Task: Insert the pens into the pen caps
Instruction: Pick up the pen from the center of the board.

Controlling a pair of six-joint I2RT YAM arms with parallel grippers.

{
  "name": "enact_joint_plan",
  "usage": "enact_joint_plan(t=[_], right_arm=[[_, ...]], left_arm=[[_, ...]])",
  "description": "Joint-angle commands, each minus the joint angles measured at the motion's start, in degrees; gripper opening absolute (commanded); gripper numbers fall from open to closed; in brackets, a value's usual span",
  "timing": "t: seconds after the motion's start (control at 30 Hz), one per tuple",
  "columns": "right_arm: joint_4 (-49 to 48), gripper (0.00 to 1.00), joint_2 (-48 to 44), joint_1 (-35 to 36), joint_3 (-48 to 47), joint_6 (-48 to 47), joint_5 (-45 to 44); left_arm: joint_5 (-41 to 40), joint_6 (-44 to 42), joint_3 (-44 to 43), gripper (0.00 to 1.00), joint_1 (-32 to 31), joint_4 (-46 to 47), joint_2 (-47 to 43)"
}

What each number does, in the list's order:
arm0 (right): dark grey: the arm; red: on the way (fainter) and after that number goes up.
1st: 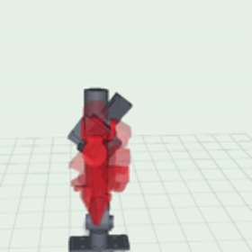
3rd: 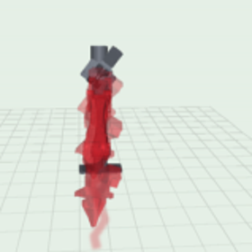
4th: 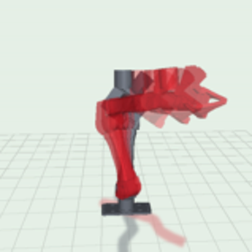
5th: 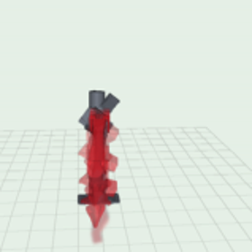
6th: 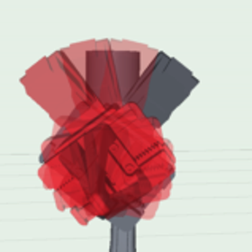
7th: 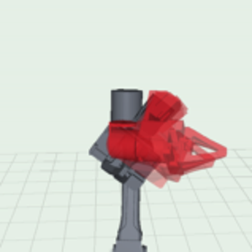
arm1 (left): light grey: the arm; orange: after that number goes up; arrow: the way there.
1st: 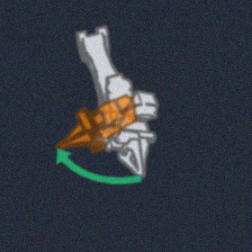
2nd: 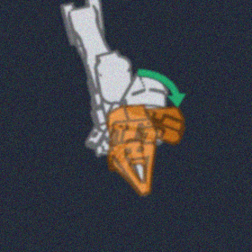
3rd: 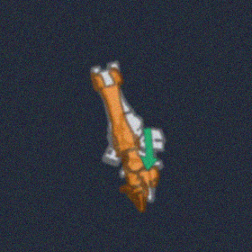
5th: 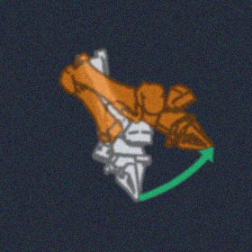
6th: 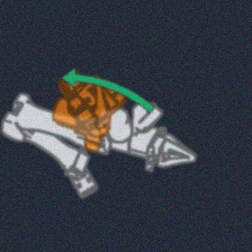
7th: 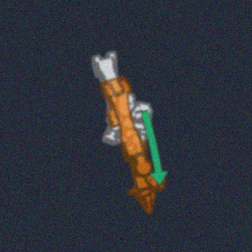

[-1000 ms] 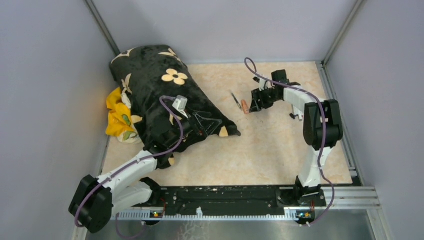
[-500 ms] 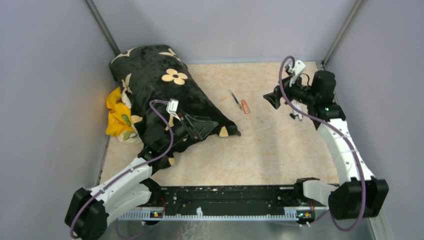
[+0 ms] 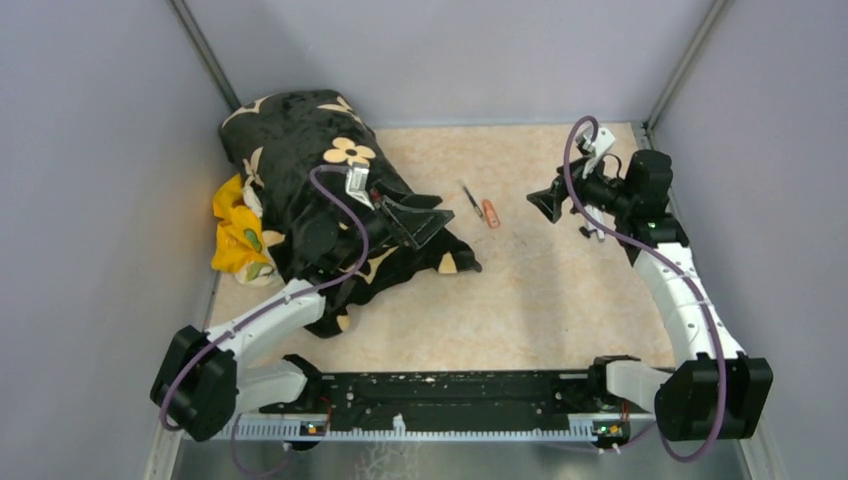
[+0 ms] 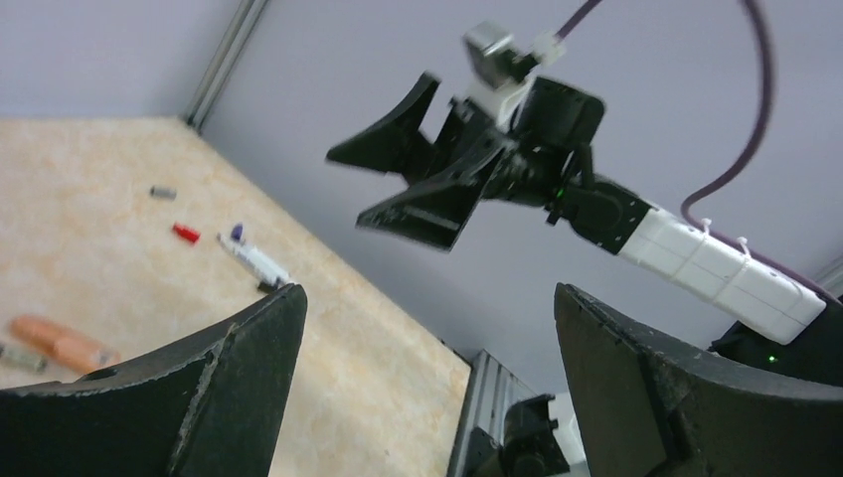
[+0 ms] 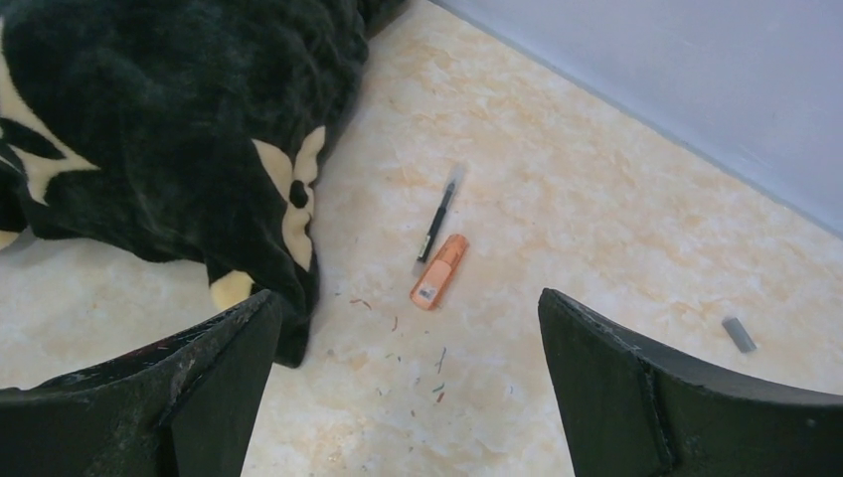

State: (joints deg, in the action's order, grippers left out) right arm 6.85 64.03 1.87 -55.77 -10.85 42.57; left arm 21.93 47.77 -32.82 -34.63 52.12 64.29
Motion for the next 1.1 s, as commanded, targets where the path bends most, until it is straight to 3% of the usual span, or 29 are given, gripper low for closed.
enact_joint_plan(t=[0.0,0.2,0.4,0.67,0.83,1.07], right_arm=[[-1.1,0.97,2.3,-3.0,0.4,-0.1,-1.1],[-1.1,0.93,6.4,-8.8,0.6,0.6,-2.8],[0.6,0.92,11.4,-9.9,0.0,-2.0,-7.9],[1.8,0.9,16.6,-10.8,-0.6,-3.5,-10.9],[2.8,0.83,20.9,-11.4,-2.5,-3.0,-12.8],[3.3,0.67,27.0,-11.3,-5.2,-1.1,-20.0]], left_arm=[[5.4,-6.9,-9.1,0.99,-0.4,6.9,6.9],[10.3,-12.7,-29.2,0.99,-1.4,7.2,23.2],[14.0,-24.5,-52.2,0.99,-3.6,-6.0,34.5],[19.5,-32.8,-73.3,0.99,-4.4,-15.7,46.1],[18.2,-27.0,-70.0,0.99,-2.7,-4.7,47.0],[27.1,-26.9,-62.7,0.99,-6.4,-6.3,47.5]])
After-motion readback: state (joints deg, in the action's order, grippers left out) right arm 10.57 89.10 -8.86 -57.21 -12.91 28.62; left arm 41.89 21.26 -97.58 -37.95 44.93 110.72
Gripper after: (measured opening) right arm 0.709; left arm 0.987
